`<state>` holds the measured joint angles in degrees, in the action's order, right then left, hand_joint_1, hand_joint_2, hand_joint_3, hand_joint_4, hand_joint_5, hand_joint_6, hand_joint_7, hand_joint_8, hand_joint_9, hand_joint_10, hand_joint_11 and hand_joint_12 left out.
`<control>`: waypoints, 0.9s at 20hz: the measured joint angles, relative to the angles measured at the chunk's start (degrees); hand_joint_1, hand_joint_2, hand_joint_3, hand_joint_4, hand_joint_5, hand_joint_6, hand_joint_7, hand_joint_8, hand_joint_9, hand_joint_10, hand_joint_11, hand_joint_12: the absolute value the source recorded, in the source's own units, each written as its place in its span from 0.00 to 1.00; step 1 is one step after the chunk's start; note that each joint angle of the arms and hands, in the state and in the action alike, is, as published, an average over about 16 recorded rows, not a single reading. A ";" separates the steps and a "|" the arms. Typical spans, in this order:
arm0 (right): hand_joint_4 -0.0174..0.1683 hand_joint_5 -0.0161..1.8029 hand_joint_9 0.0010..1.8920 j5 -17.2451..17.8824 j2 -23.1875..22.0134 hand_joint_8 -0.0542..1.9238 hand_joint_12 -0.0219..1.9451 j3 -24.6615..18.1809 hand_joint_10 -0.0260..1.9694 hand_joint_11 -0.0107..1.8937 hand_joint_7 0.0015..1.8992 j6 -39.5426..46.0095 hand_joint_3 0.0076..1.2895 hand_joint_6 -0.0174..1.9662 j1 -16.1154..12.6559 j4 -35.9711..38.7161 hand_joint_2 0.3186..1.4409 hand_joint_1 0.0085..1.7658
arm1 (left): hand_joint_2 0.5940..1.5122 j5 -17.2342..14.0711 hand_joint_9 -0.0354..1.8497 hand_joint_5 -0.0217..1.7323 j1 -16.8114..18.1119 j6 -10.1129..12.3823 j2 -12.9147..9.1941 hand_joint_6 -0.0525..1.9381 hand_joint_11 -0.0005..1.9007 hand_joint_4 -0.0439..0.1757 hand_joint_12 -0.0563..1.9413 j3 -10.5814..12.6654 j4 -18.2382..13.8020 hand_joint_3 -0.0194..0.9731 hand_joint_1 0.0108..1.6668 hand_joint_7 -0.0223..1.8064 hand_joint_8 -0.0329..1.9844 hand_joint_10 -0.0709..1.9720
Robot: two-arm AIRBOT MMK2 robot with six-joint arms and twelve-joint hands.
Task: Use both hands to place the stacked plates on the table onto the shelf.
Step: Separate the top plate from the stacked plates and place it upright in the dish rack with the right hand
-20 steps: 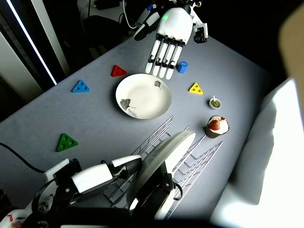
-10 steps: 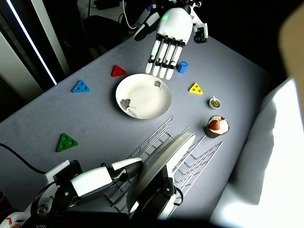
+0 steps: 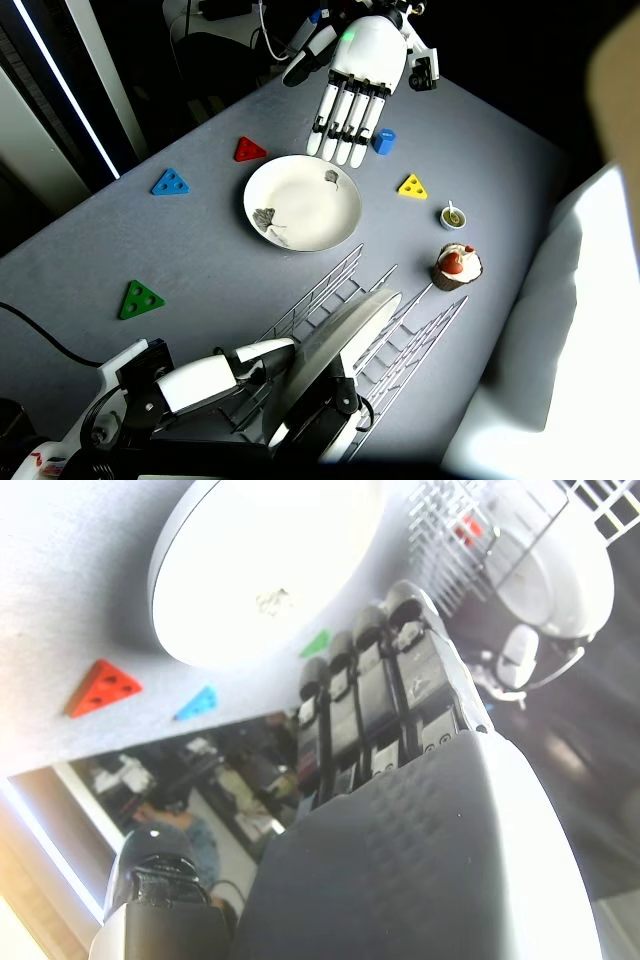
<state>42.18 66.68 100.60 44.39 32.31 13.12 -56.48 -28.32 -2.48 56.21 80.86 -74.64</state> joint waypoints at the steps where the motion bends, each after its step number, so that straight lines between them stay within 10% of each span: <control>1: 0.05 0.51 0.60 0.01 0.05 0.23 0.34 0.03 0.19 0.58 0.57 0.01 0.00 0.44 0.13 -0.05 0.60 0.79 | 0.47 0.01 0.13 0.15 0.00 0.00 0.00 0.03 0.11 0.20 0.04 0.00 -0.10 0.02 0.01 0.14 0.02 0.04; 7: 0.06 0.52 0.58 0.14 0.25 0.14 0.13 0.18 0.07 0.61 0.55 0.04 0.00 0.45 0.59 -0.20 0.62 0.74 | 0.47 0.20 0.14 0.15 0.00 -0.01 0.01 0.03 0.11 0.20 0.04 -0.07 -1.05 0.02 0.01 0.14 0.02 0.04; 18: 0.06 0.51 0.55 0.75 0.43 0.04 0.09 0.43 0.02 0.60 0.53 0.14 0.00 0.30 0.70 -0.61 0.62 0.70 | 0.47 0.96 0.14 0.15 0.00 -0.05 0.05 0.03 0.11 0.20 0.04 -0.28 -3.15 0.02 0.01 0.14 0.02 0.04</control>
<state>42.93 67.11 101.03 44.53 33.01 12.50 -55.52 -28.32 -2.53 56.25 80.58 -77.78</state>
